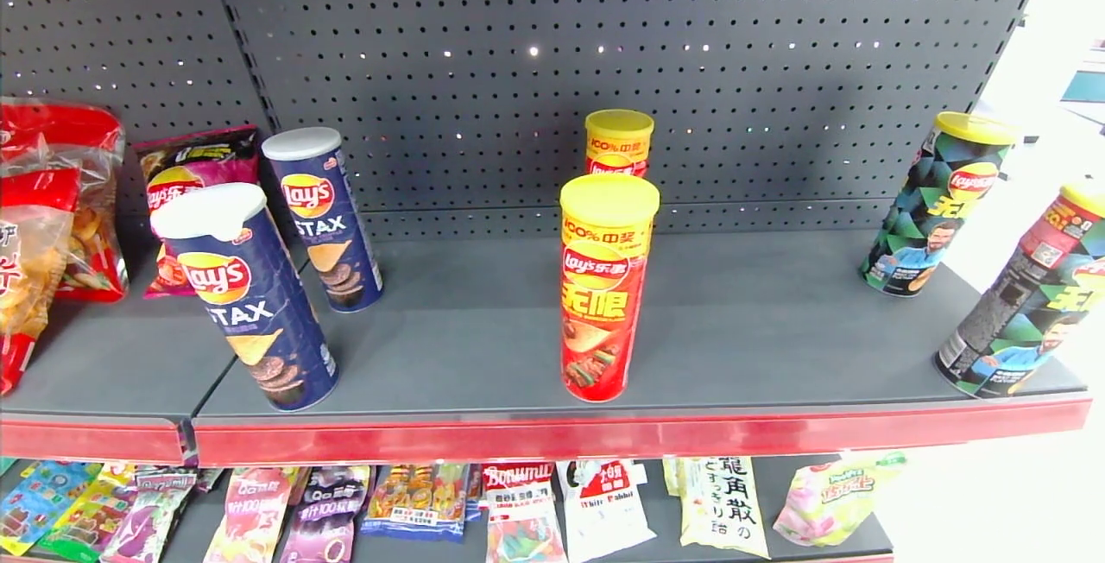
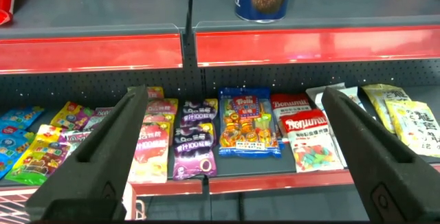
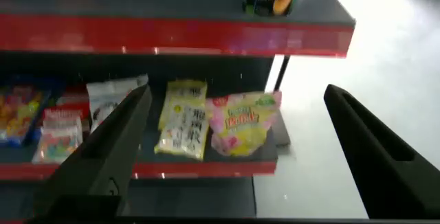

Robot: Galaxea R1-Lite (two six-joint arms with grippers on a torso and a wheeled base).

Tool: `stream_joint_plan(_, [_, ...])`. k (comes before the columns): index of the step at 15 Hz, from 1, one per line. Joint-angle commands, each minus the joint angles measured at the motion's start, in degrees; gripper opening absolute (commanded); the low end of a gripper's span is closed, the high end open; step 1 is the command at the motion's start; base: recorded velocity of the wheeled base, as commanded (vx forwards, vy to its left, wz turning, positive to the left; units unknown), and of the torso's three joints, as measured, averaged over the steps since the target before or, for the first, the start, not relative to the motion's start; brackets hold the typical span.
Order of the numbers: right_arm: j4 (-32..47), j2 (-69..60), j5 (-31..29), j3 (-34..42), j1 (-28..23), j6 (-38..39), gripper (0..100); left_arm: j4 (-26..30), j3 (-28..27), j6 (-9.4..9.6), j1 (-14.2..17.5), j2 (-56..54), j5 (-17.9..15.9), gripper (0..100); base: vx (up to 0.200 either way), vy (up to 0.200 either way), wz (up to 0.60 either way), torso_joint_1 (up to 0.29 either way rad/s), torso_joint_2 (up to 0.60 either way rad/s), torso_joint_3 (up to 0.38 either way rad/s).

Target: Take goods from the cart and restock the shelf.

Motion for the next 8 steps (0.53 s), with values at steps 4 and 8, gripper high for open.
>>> stream_joint_plan(4, [-6.1,-2.5,1.8,6.5,0.4,3.1,100,-0.1,0.0,0.07,0.0,-0.1,-0.1,100,0.000,0.000,0.00,0.000,0.00,0.000])
stream_joint_plan(8, [-6.1,-2.5,1.8,6.5,0.4,3.1,100,-0.1,0.0,0.07,0.0,-0.1,-0.1,100,0.000,0.000,0.00,0.000,0.00,0.000])
